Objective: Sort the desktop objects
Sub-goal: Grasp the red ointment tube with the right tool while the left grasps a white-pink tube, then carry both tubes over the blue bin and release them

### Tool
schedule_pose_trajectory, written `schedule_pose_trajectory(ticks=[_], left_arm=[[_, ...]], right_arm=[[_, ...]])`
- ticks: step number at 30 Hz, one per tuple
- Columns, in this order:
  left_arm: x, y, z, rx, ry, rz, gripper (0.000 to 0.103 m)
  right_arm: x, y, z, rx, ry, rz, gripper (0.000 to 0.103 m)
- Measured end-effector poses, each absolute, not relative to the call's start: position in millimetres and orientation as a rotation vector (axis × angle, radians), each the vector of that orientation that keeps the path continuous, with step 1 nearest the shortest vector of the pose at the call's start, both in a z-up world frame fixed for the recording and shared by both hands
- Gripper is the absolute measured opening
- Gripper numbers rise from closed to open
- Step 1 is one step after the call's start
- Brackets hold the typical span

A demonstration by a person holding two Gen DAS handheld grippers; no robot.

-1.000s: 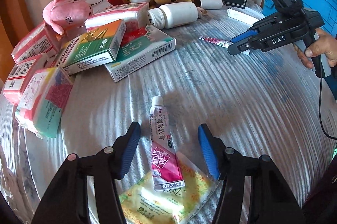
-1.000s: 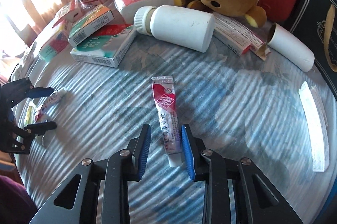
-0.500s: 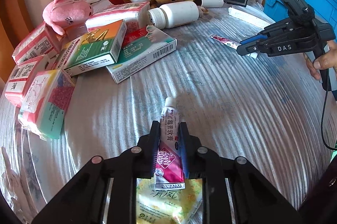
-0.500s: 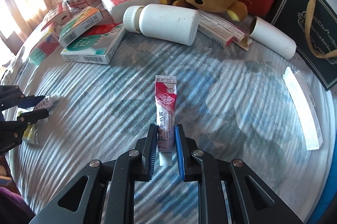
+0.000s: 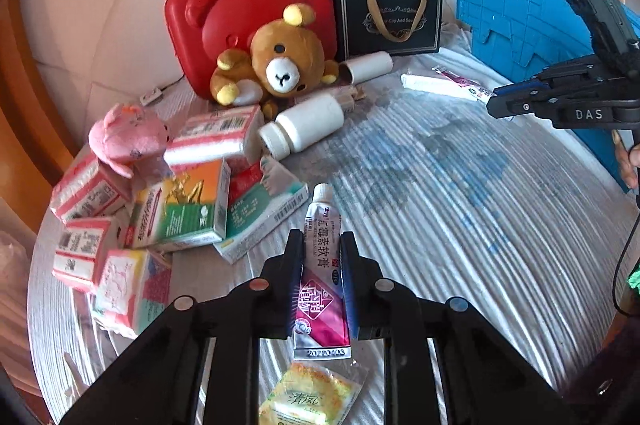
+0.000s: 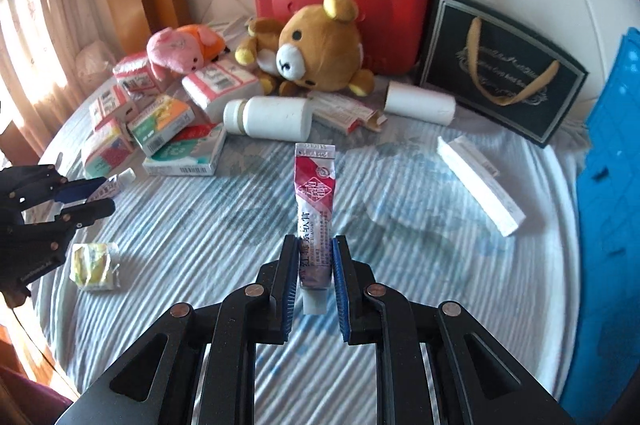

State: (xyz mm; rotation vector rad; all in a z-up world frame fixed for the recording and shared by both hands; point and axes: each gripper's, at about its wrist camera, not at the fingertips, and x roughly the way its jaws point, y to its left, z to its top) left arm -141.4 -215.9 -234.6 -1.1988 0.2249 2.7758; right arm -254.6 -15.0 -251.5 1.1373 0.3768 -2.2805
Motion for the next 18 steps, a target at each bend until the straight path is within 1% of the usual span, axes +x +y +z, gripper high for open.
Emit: schedule_pose_trajectory(ticks=[9, 18], left_arm=[[-153.4, -155.6, -135.5, -0.829, 0.392, 2.740, 0.018], [-164.3, -35.2, -49.1, -0.496, 0.459, 2.585, 0.018]], right_arm=[[-179.8, 39.6, -149.2, 0.903, 0.297, -2.585, 0.017], [-109.8, 123.8, -55.5, 0.631, 0.170, -2.913, 0.017]])
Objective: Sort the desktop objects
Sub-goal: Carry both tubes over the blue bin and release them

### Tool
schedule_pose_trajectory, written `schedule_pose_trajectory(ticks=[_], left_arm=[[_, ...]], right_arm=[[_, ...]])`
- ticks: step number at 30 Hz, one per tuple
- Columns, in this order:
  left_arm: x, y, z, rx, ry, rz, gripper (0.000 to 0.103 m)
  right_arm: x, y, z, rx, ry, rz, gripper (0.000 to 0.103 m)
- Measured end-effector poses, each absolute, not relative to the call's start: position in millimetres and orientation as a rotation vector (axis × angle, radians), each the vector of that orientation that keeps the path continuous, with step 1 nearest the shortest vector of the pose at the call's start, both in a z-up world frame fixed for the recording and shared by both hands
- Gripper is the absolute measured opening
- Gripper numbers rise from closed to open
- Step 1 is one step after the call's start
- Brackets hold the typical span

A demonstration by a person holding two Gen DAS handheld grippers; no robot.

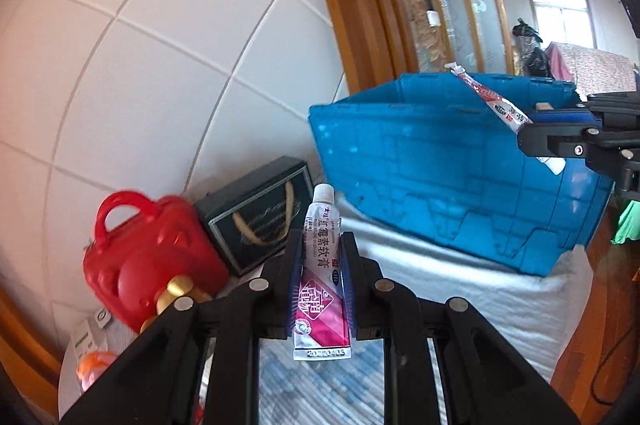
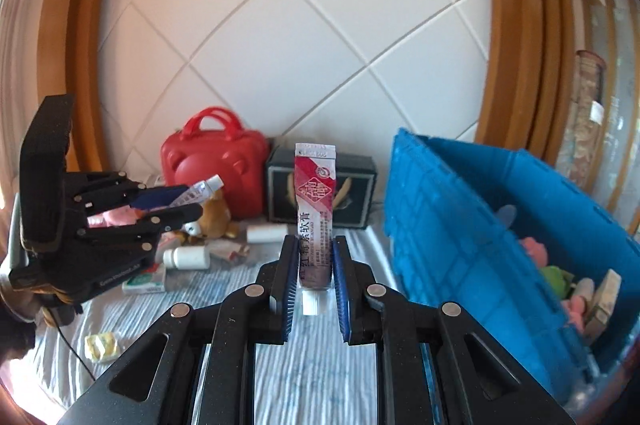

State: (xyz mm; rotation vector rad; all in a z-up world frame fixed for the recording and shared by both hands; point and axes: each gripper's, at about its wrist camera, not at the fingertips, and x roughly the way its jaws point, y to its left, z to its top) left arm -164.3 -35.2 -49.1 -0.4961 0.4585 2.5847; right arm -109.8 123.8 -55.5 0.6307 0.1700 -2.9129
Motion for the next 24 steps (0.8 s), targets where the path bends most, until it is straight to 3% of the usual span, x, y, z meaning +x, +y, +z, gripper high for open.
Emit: schedule_pose_trajectory(ticks=[9, 20, 21, 22, 24], left_arm=[[-170.3, 121.1, 16.9, -0.282, 0.436, 2.442, 0.018], [-206.4, 268.4, 56.3, -0.298, 0.426, 2.436, 0.019], [-211.2, 277.2, 60.1, -0.311, 0.438, 2.464, 0.028], [-216.4, 284.9, 64.2, -0.326, 0.453, 2.499, 0.051], [-219.2, 288.4, 70.4, -0.311, 0.445, 2.563, 0.085]], right_arm=[[-81.1, 253.9, 5.8, 0.442, 0.067, -3.183, 0.017], [-123.4, 394.2, 28.1, 0.443, -0.119, -3.293, 0.018], [-128.1, 403.3, 30.8, 0.438, -0.133, -3.317, 0.025], [-128.1, 412.2, 33.4, 0.415, -0.158, -3.337, 0.034], [-123.3, 426.6, 38.2, 0.353, -0.206, -3.392, 0.089]])
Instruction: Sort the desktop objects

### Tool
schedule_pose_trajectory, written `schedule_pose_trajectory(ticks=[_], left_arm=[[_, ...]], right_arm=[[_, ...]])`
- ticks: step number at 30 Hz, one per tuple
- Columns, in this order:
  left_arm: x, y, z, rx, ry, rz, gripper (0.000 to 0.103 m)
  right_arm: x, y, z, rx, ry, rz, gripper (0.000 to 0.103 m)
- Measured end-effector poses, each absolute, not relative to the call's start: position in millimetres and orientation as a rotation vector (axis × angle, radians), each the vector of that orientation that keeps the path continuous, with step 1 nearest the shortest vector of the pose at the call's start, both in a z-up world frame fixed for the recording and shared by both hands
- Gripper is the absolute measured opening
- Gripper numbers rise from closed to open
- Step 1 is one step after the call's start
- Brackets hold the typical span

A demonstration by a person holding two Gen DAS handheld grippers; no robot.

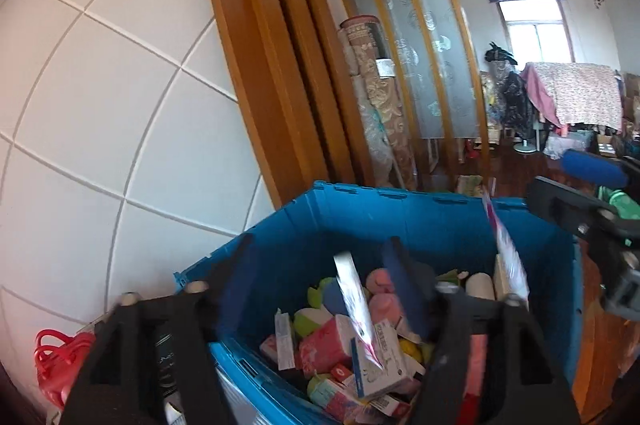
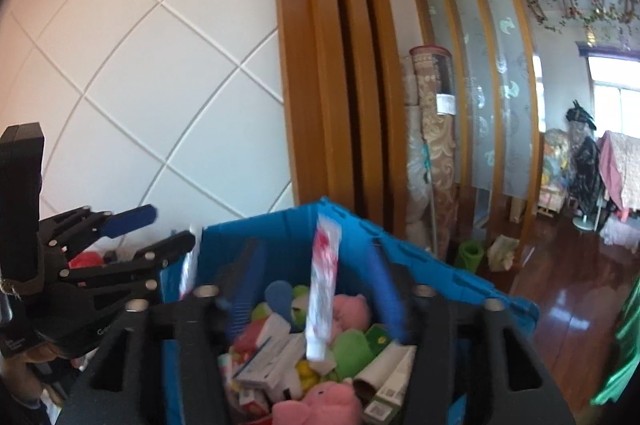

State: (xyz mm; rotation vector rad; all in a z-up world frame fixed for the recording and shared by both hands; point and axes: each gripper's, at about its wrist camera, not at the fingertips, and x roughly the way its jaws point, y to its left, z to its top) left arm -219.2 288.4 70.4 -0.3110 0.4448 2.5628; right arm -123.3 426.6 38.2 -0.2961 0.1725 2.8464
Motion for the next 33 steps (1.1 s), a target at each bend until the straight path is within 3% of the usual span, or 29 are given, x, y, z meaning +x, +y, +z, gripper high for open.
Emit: schedule_pose_trajectory(ticks=[1, 9, 25, 33], left_arm=[[-217.9, 286.5, 72.7, -0.284, 0.425, 2.592, 0.091], [-202.2, 262.3, 64.2, -0.261, 0.359, 2.712, 0.092], [-93.7, 127.6, 42.7, -0.280, 0.231, 2.883, 0.093], [-14.1, 48.1, 25.1, -0.325, 0.308, 2.961, 0.095]], right_arm=[[-118.7, 431.3, 40.0, -0.252, 0.176, 2.825, 0.096], [-97.2, 434.1, 36.8, -0.170, 0.170, 2.848, 0.103], [13.0, 334.7, 13.9, -0.191, 0.183, 2.898, 0.103], [87.6, 251.7, -8.3, -0.282, 0.198, 2.921, 0.103]])
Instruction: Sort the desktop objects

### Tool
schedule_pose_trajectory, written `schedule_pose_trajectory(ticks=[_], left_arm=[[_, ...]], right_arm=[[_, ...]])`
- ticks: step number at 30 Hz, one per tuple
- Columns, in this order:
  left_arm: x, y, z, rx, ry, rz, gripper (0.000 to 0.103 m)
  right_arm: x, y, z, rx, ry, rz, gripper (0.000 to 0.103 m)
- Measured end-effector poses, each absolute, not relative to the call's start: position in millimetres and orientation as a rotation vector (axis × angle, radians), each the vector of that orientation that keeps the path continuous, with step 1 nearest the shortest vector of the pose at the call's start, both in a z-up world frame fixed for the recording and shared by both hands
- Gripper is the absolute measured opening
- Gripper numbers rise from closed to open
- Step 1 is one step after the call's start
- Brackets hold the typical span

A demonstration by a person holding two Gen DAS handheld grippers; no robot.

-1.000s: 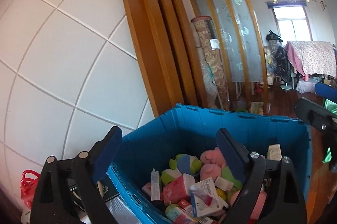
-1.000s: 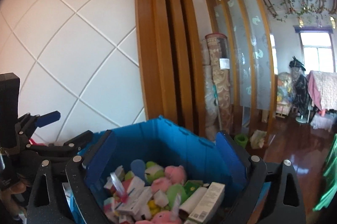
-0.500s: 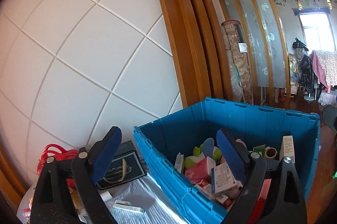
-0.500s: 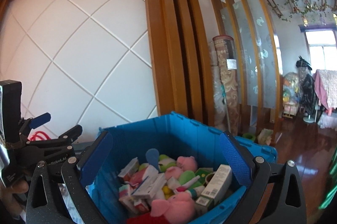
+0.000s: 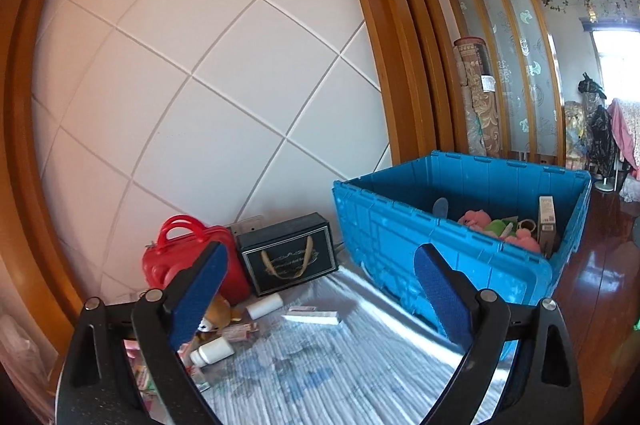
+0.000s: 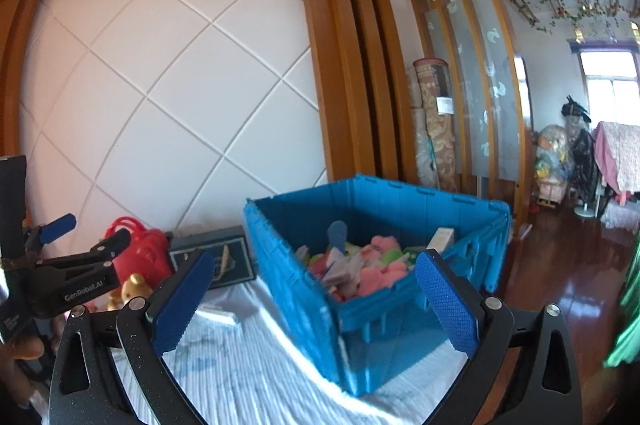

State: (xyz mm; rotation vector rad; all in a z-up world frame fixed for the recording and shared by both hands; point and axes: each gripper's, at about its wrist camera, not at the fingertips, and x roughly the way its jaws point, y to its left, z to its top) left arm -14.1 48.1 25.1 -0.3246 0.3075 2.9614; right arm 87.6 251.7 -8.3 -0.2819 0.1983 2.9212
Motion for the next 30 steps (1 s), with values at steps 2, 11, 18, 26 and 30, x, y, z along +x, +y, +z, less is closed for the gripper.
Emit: schedule_pose_trajectory(ticks=[2, 11, 18, 26, 30], left_arm=[[1.0, 33.9, 27.1, -0.332, 0.294, 2.968, 0.095], [47.9, -1.1, 28.2, -0.353, 0.219, 2.991, 0.095], [66.7, -13.5, 29.3, -0.352, 0.131, 2.972, 0.095], [82.7, -26.1, 26.9, -0.329, 0.112, 3.019, 0.095], [87.9, -27.3, 26.2, -0.328, 0.110, 3.004, 0.095]], right_arm=[[99.8, 235.6, -13.4, -0.333, 0.165, 2.919, 0.103], [132.2, 209.1, -12.0, -0.386, 0.171, 2.971, 0.103], [151.4, 196.2, -2.8, -0.375, 0.107, 3.004, 0.103], [159.0, 198.8, -3.8, -0.401, 0.126, 2.958, 0.103], [161.9, 200.4, -3.6, -0.407, 0.125, 2.940, 0.103]])
